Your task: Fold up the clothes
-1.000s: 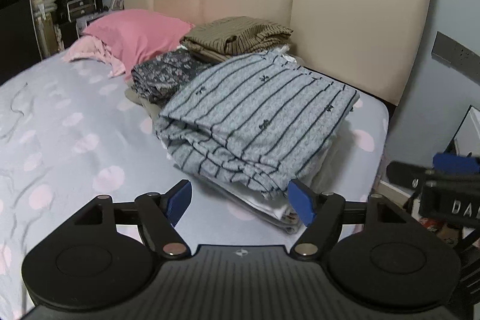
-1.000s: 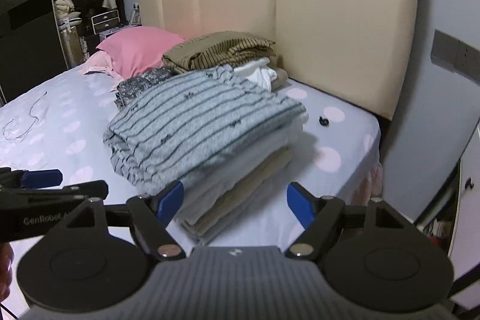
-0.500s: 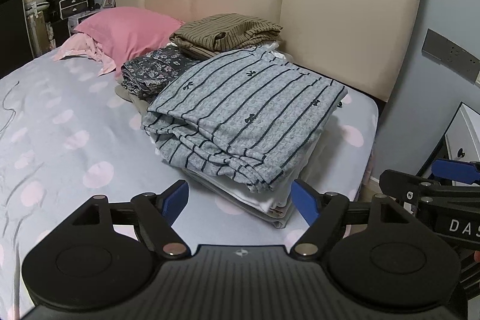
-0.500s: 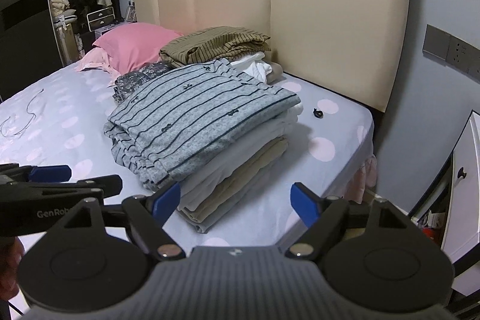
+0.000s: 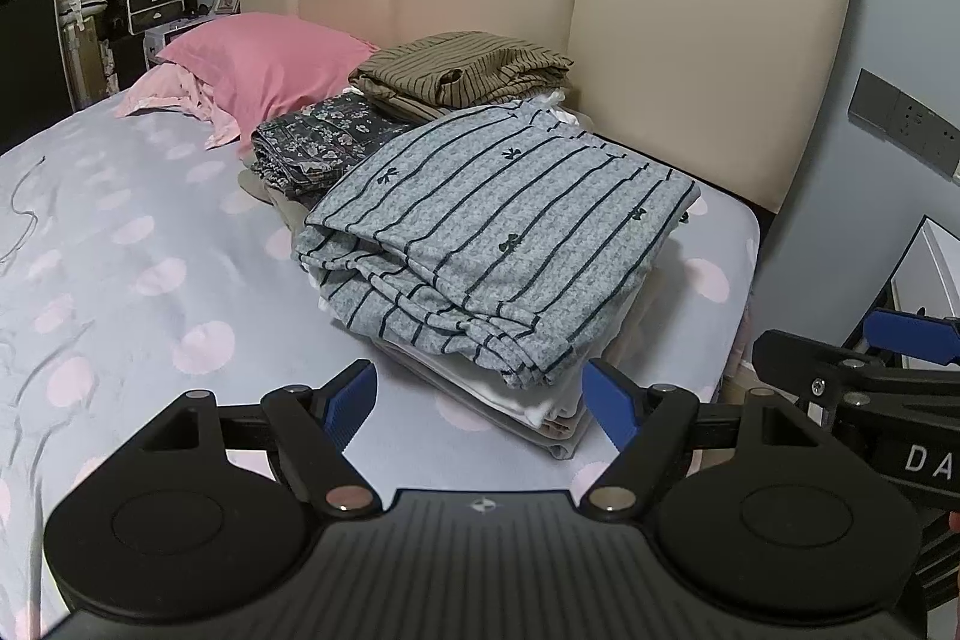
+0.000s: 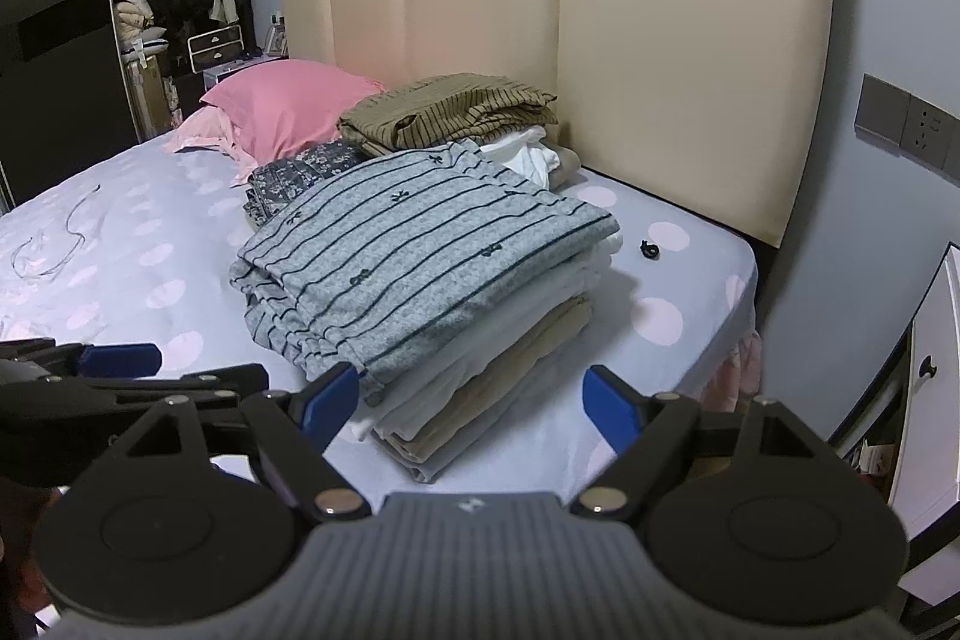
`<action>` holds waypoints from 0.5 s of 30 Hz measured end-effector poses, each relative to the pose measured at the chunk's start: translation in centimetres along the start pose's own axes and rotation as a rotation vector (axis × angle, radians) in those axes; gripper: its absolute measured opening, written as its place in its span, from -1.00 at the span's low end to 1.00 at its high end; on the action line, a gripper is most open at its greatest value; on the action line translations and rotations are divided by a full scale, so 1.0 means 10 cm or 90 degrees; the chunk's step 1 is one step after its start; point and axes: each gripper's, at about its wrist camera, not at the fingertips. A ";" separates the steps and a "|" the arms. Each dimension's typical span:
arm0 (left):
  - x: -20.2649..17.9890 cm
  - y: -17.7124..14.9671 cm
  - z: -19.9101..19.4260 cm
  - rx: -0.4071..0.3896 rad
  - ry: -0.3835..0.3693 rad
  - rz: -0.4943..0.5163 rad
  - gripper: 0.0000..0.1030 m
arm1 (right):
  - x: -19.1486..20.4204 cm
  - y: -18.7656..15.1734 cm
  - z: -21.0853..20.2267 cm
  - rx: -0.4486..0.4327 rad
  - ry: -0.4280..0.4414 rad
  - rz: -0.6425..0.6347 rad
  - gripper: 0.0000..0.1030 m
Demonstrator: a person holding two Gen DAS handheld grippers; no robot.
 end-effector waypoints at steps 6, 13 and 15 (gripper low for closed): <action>-0.01 -0.01 -0.03 -0.004 0.002 0.001 0.45 | 0.01 -0.01 -0.04 -0.005 -0.001 -0.005 0.63; -0.02 -0.02 -0.06 -0.005 0.004 0.003 0.45 | 0.02 -0.02 -0.09 -0.011 0.002 -0.009 0.63; -0.02 -0.02 -0.06 -0.005 0.004 0.003 0.45 | 0.03 -0.02 -0.10 -0.013 0.002 -0.009 0.63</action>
Point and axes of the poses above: each gripper's, at about its wrist camera, not at the fingertips, and z roughly the way its jaws point, x to its left, y to its top, and after that the axes turned 14 degrees about x, right-handed
